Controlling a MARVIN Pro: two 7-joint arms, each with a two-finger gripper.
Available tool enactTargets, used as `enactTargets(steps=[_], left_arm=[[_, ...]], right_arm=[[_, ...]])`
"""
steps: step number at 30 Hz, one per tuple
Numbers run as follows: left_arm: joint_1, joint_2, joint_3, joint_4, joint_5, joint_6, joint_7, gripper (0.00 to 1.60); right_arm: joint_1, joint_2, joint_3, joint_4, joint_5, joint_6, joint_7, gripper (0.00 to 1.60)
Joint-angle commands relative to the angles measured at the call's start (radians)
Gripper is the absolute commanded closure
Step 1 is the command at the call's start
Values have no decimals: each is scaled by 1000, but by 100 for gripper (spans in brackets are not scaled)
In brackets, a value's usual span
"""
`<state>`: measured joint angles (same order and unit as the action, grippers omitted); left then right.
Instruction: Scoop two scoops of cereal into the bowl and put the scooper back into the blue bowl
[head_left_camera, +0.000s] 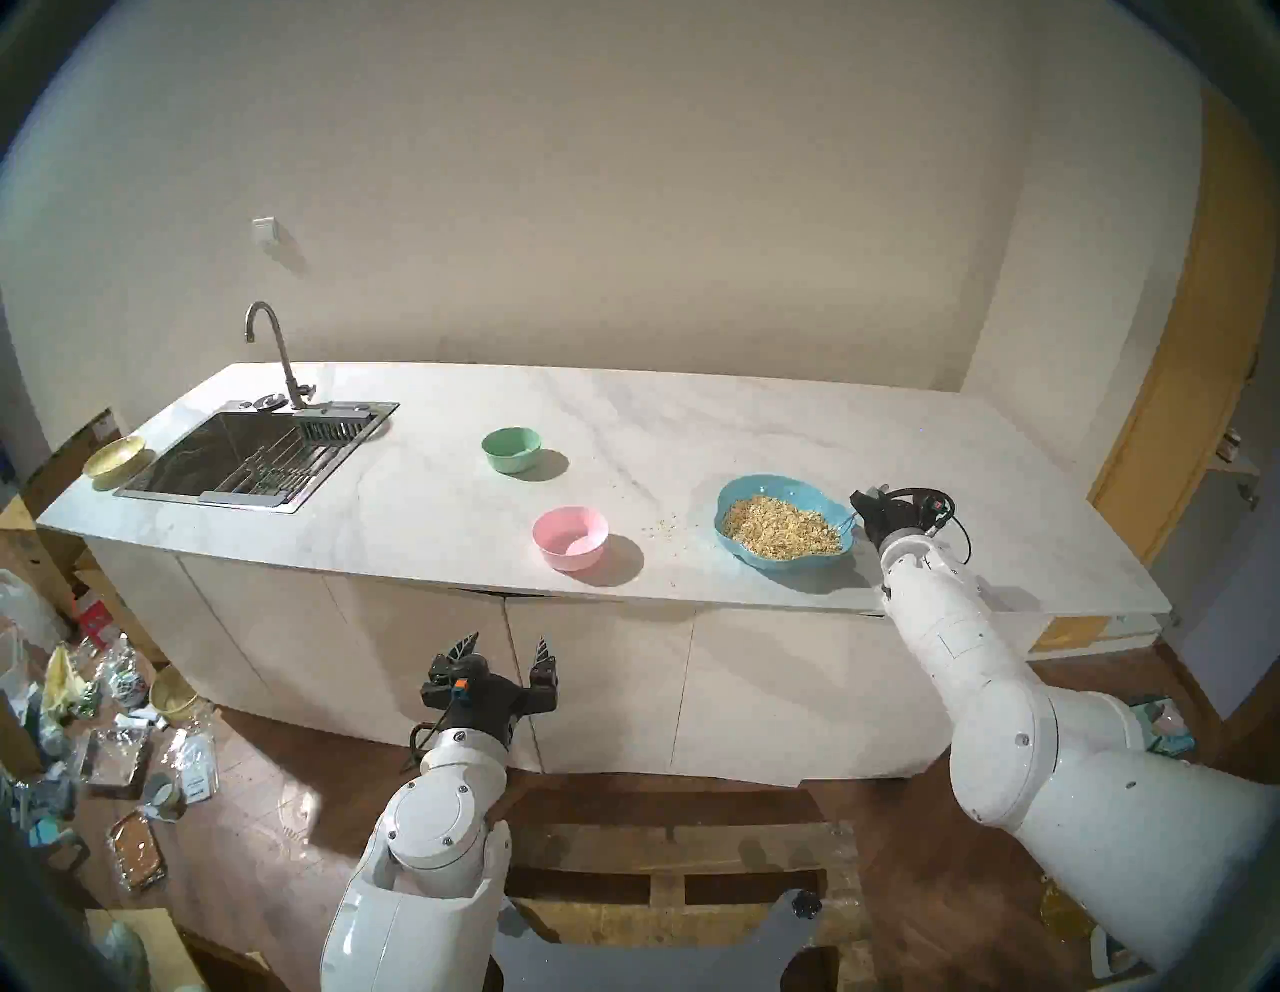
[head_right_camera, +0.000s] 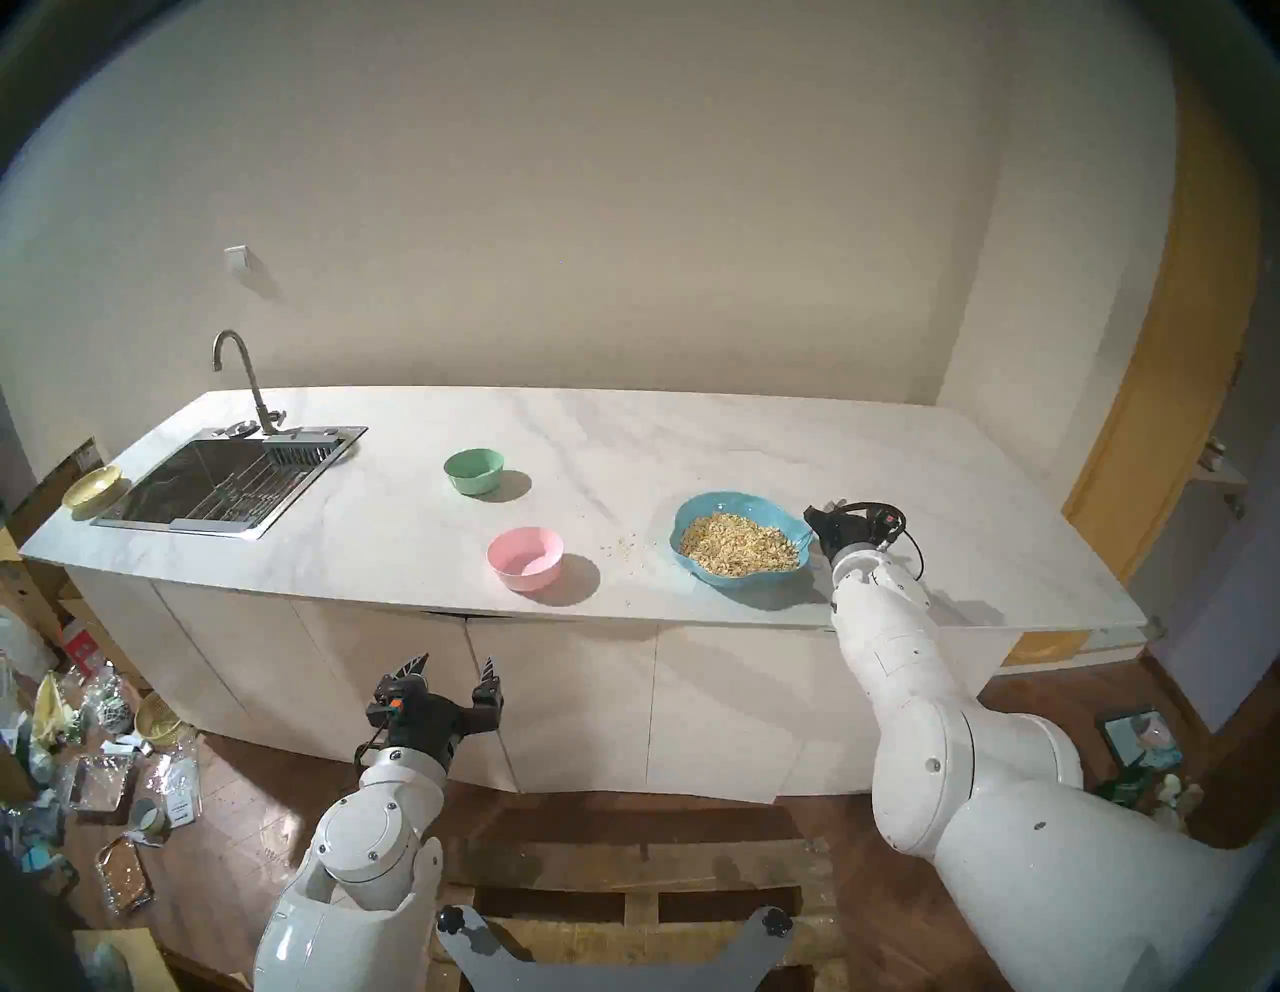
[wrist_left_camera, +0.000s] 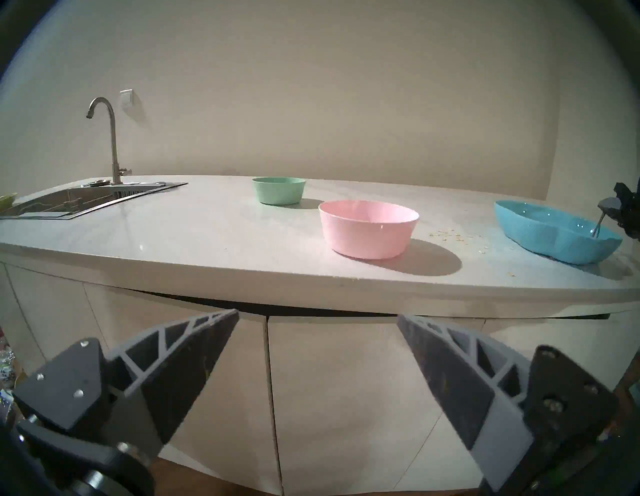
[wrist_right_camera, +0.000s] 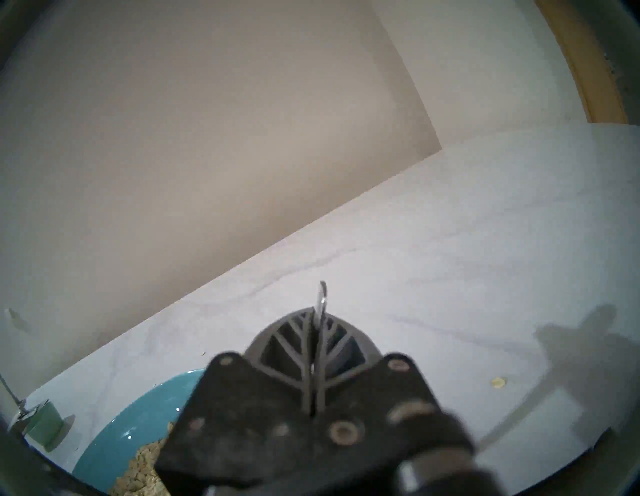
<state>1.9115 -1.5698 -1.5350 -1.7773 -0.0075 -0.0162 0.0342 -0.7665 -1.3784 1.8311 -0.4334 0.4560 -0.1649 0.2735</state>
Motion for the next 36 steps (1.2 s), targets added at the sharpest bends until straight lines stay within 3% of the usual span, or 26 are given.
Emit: enactTargets(steps=[1,7,9,14,16,18,21,27,36], left_arm=[[-5,0,3,-26,-2,-5,-4,0],[-4,0,3,-26,-2,-5,-5,0],[-5,0,3,-26,-2,-5,-4,0],[-5,0,3,-25,-2,-5,-4,0],[-5,0,3,-25,-2,-5,-4,0],[-5,0,3,-26,-2,-5,-4,0],[-5,0,3,-26,-2,-5,-4,0],[-4,1,3,-26,-2,-5,-5,0],[-4,1,3,-27,-2,-5,-5,0]], right_arm=[[32,1,9,-23,10,0,1,160],[-2,-27,2,-86,0,43,-43,160],[-17,-34,-32,-119,-35,70,-69,160],[-112,-88,-54,-313,-39,154,-147,160],[-118,-95,-56,-328,-41,160,-157,160],[-162,-116,-63,-426,-50,224,-219,160],[-184,-134,-78,-477,-59,279,-273,160],[-186,-158,-86,-478,-55,308,-340,160],[-128,-197,-56,-370,-34,288,-418,160]])
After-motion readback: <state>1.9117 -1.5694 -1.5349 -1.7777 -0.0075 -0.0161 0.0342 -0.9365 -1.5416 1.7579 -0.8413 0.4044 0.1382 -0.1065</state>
